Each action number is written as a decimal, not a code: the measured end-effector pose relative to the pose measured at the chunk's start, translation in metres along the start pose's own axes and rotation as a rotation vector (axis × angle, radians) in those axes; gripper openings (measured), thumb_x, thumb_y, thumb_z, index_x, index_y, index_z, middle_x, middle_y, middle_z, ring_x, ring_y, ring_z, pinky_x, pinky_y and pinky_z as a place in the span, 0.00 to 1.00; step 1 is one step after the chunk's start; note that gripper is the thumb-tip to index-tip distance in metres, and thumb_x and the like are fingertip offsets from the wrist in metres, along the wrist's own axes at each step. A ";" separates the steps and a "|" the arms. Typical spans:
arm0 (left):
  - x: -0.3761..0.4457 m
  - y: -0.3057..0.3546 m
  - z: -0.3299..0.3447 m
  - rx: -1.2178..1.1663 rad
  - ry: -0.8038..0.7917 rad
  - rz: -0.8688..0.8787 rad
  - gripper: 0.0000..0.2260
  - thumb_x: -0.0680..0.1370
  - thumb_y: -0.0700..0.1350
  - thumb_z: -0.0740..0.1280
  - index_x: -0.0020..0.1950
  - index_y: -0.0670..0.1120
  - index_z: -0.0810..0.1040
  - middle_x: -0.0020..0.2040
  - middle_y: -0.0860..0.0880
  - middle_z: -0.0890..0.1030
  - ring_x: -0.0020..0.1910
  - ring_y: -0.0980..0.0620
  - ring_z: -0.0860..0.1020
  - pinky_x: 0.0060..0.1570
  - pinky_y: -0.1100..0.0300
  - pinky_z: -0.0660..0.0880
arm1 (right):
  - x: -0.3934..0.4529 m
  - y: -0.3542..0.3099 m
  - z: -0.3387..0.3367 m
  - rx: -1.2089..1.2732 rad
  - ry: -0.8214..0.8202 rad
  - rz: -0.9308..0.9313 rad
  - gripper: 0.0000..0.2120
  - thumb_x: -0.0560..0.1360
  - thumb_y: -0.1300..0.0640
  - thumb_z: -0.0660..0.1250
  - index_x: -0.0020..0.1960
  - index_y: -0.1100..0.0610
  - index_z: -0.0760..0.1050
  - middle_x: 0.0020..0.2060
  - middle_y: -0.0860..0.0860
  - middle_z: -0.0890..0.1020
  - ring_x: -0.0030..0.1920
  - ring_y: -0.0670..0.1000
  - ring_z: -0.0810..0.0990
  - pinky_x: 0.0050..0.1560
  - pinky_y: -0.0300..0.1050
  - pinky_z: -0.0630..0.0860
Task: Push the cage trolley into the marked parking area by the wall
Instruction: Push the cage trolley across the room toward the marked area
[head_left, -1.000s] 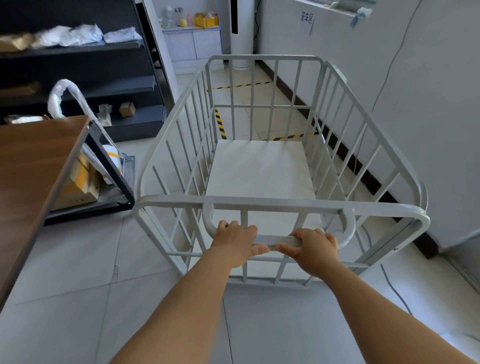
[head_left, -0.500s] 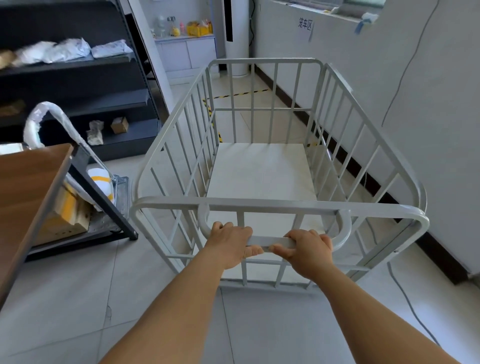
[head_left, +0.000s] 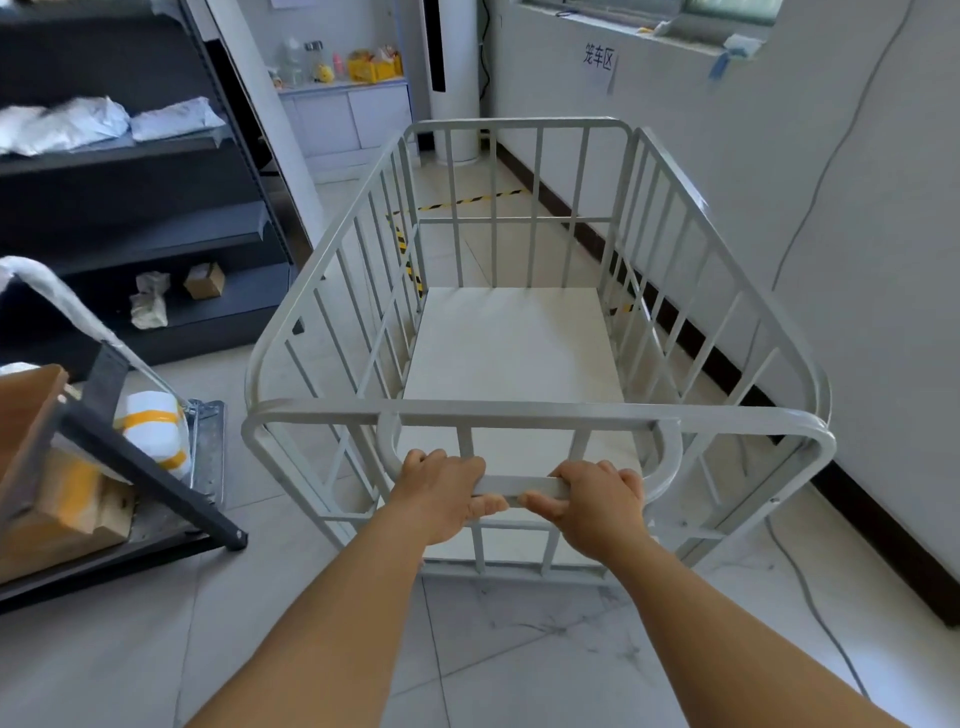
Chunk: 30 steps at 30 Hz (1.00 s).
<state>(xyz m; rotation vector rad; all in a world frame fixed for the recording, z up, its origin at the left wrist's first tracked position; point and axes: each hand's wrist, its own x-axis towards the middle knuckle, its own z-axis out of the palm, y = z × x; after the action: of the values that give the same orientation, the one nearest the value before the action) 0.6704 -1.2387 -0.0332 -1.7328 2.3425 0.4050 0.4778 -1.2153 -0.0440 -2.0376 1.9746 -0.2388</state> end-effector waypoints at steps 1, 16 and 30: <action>0.011 -0.005 -0.004 0.001 0.006 0.000 0.20 0.78 0.65 0.55 0.52 0.49 0.72 0.48 0.48 0.79 0.51 0.46 0.73 0.58 0.51 0.65 | 0.012 -0.002 0.000 -0.004 0.005 0.001 0.23 0.73 0.31 0.56 0.49 0.48 0.76 0.42 0.45 0.78 0.49 0.48 0.73 0.52 0.46 0.60; 0.165 -0.044 -0.064 -0.001 0.038 0.040 0.18 0.79 0.64 0.55 0.48 0.49 0.68 0.49 0.47 0.79 0.45 0.47 0.69 0.53 0.51 0.65 | 0.185 0.007 -0.019 0.069 0.038 0.053 0.19 0.71 0.32 0.61 0.48 0.46 0.77 0.38 0.43 0.77 0.46 0.47 0.71 0.50 0.45 0.58; 0.310 -0.021 -0.112 -0.042 0.077 -0.064 0.19 0.78 0.65 0.56 0.52 0.50 0.72 0.49 0.49 0.78 0.48 0.48 0.71 0.50 0.53 0.66 | 0.333 0.066 -0.054 0.061 0.052 -0.013 0.21 0.70 0.31 0.60 0.48 0.46 0.77 0.40 0.43 0.78 0.47 0.46 0.73 0.52 0.45 0.61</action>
<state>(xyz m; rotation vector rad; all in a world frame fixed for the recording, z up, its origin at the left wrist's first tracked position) 0.6001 -1.5613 -0.0289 -1.8694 2.3391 0.3863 0.4131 -1.5531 -0.0425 -2.0262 1.9599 -0.3538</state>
